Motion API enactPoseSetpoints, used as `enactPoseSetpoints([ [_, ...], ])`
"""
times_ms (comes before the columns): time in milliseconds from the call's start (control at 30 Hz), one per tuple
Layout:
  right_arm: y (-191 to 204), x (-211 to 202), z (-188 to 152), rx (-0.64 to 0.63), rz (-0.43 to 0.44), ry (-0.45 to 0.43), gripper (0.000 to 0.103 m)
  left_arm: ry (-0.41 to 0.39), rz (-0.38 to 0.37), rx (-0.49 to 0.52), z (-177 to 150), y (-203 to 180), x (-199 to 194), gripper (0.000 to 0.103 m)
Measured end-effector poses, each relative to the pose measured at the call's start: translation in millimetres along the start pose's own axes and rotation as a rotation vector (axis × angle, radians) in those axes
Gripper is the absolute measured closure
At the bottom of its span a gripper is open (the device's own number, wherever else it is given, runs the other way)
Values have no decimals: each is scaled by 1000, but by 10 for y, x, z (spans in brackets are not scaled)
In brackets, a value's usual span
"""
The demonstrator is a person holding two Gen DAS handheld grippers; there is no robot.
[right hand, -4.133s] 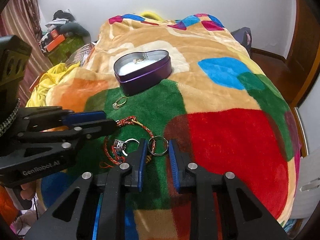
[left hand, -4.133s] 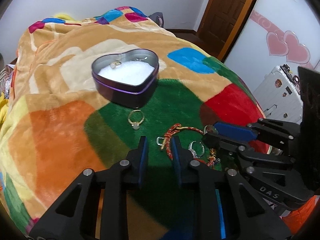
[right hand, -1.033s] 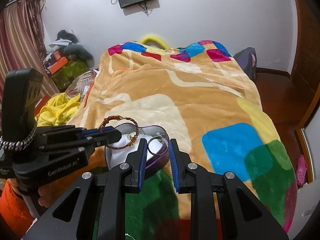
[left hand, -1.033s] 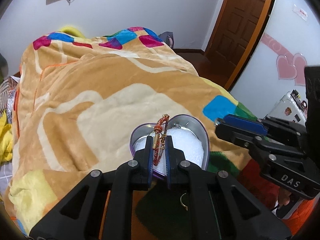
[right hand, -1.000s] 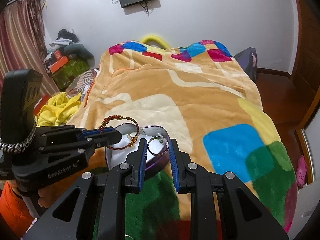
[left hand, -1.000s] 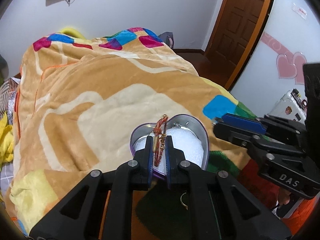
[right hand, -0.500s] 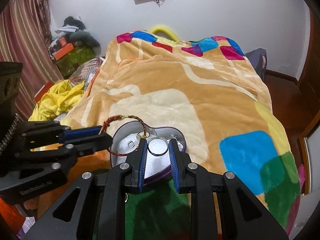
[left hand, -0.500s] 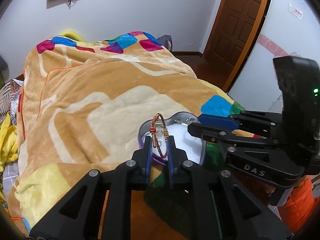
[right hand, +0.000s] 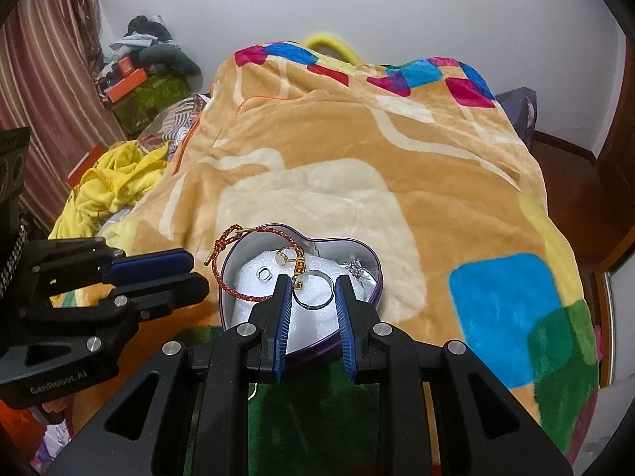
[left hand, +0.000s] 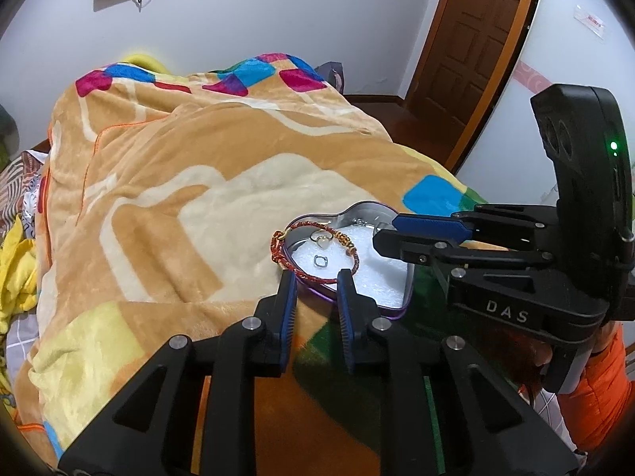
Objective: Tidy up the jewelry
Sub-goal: 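Open the left tool to drop the bracelet while the right tool drops the ring into the tin, then move both open tools back toward the remaining rings and earrings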
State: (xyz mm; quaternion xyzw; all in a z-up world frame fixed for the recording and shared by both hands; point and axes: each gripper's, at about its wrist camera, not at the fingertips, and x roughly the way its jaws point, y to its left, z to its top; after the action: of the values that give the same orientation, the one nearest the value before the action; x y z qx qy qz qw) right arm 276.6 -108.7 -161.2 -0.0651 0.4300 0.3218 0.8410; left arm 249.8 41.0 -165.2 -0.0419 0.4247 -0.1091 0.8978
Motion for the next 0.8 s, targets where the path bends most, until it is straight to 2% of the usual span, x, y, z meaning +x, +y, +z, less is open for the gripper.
enactPoseSetpoints([
  [300, 55, -222, -25, -8, -29, -35, 80, -26, 19, -14, 3, -24, -184, 83],
  [800, 10, -932, -246, 61, -111, -130, 80, -66, 38, 6, -161, -257, -694, 82],
])
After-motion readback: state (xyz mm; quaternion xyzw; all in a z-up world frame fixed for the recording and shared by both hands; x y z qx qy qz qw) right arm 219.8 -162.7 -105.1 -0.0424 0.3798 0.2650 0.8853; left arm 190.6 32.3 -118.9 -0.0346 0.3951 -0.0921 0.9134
